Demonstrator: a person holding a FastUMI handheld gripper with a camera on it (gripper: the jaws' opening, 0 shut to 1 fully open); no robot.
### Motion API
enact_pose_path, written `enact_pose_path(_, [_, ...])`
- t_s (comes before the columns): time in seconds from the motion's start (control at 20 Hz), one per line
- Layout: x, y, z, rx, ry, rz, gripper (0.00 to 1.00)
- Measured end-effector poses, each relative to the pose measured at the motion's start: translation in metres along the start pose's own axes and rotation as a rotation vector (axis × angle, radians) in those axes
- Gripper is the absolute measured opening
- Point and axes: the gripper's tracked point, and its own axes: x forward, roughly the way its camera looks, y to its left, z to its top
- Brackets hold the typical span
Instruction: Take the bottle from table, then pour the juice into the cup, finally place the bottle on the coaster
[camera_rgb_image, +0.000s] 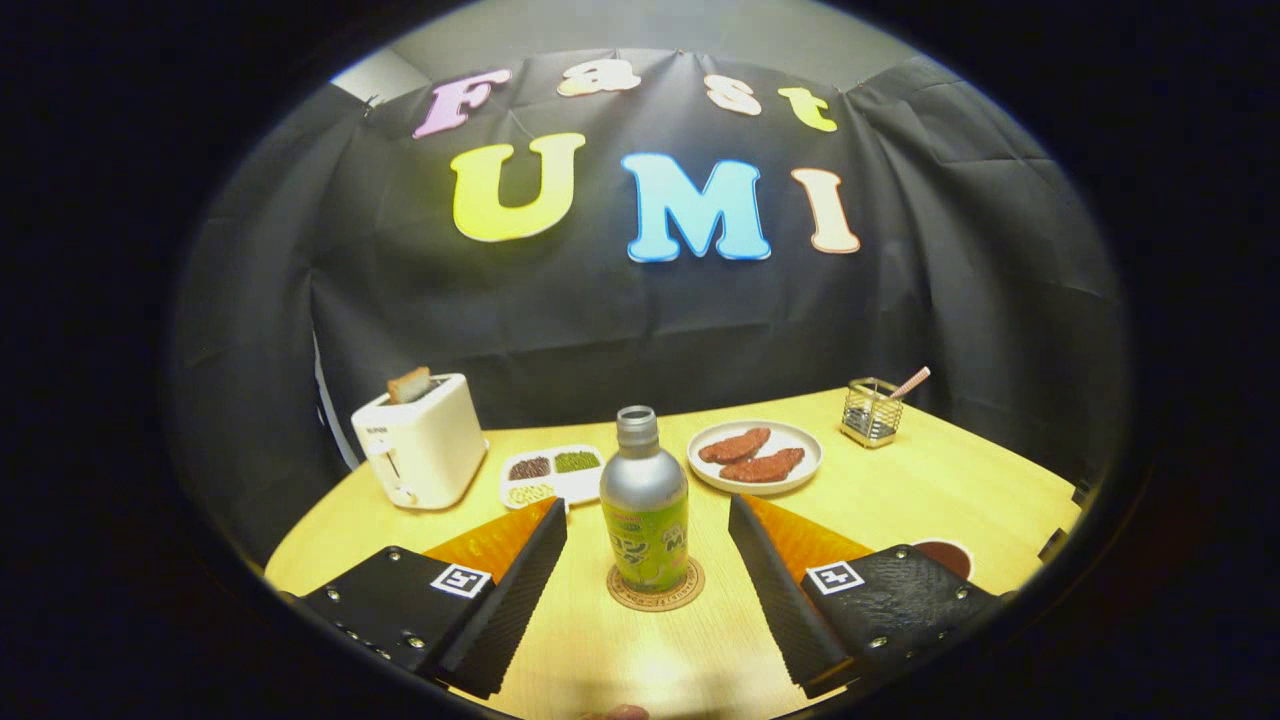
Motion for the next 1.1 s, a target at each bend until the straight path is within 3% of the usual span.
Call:
enact_pose_path(0.55, [-0.075,0.002,0.099,-0.035,-0.165,0.079,0.99])
enact_pose_path(1.1, [-0.116,0.006,0.142,-0.042,-0.250,0.129,0.99])
